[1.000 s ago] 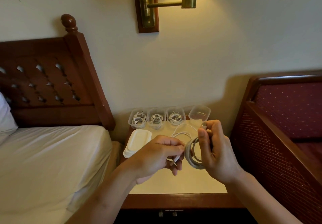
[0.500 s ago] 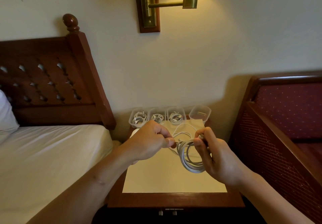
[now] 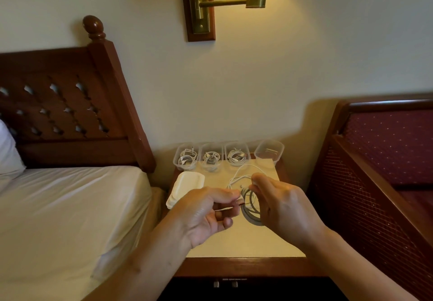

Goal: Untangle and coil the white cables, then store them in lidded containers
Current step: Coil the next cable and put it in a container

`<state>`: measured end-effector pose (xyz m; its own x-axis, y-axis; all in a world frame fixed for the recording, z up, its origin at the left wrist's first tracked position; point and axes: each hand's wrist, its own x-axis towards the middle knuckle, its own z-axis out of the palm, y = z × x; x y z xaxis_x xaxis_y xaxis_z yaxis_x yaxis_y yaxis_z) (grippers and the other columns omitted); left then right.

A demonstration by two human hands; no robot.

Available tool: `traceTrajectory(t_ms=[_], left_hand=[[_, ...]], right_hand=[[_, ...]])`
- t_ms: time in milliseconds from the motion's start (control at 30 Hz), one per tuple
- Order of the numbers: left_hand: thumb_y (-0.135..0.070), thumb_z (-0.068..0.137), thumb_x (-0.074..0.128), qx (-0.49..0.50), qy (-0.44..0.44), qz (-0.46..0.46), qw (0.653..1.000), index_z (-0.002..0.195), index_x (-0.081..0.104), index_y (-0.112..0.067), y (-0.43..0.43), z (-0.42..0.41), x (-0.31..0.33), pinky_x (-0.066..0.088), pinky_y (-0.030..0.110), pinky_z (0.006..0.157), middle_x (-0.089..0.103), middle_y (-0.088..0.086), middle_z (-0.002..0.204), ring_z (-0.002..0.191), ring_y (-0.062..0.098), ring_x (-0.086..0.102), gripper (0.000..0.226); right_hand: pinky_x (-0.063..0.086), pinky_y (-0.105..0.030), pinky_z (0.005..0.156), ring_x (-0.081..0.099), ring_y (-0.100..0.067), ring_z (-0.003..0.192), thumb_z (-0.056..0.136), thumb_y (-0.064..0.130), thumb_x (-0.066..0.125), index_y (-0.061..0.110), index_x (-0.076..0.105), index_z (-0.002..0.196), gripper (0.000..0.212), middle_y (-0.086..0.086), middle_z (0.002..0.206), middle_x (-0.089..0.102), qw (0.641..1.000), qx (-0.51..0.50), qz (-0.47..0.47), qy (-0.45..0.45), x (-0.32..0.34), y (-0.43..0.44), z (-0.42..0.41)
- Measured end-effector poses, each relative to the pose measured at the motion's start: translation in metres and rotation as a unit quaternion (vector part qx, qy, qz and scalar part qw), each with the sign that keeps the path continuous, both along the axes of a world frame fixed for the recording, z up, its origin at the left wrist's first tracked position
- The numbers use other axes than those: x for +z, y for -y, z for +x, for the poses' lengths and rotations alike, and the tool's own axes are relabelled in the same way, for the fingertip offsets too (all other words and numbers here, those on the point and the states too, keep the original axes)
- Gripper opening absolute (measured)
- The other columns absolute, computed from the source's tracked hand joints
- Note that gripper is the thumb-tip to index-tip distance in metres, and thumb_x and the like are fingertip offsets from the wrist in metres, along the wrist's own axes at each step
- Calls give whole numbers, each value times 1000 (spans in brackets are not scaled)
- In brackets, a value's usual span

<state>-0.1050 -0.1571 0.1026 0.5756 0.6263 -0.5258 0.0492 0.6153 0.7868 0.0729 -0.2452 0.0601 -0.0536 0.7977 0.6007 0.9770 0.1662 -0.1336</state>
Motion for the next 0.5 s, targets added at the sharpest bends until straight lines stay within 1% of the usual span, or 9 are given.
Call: traceTrajectory(t_ms=[67,133,167,233,300,367,433,500], left_hand=[[-7,70,84,46,6,15,999,86,78,0,10,6,-6,45,30,60,73,14,81,63,19,63,19],[-17,68,88,95,4,25,995,82,81,-6,17,12,-13,41,31,58,72,5,71,65,17,52,19],[-21,69,89,121,4,33,992,83,82,-6,20,15,-18,39,31,58,70,1,67,66,17,46,22],[-29,65,91,167,15,60,984,82,83,-8,25,19,-24,38,32,57,68,0,70,68,17,41,28],[-35,62,90,196,22,108,974,78,83,-11,33,22,-25,40,33,59,70,0,73,70,17,45,30],[-37,62,88,219,18,165,961,76,81,-11,39,26,-23,44,33,61,72,1,70,65,16,52,30],[-36,63,86,228,10,228,947,78,76,-8,41,28,-22,50,30,64,75,4,72,60,10,61,34],[-35,66,85,217,1,279,935,80,74,-6,39,29,-22,53,24,63,76,5,73,61,7,65,34]], right_hand=[[36,-20,45,45,-12,52,94,10,71,14,55,109,23,3,77,62,999,0,9,-31,-2,-3,-2],[44,-22,44,51,-8,52,103,18,55,17,53,110,8,7,77,60,996,11,17,-91,-5,-5,-2],[44,-20,45,53,-6,54,105,24,46,18,53,111,10,10,77,58,992,16,19,-127,-4,-5,-3],[44,-22,45,53,-6,54,106,31,38,22,52,109,17,16,75,55,980,25,25,-194,-6,-6,-3],[42,-23,44,54,-9,54,106,34,39,26,52,105,15,17,71,54,970,21,27,-242,-7,-6,-4],[40,-22,44,54,-11,53,106,34,41,28,51,101,13,16,69,55,967,2,35,-250,-6,-6,-7],[44,-34,44,54,-15,52,107,28,46,26,53,100,10,12,67,57,960,1,27,-280,-7,-8,-9],[43,-43,44,52,-18,51,107,21,49,23,55,100,10,8,65,58,949,17,19,-314,-7,-9,-9]])
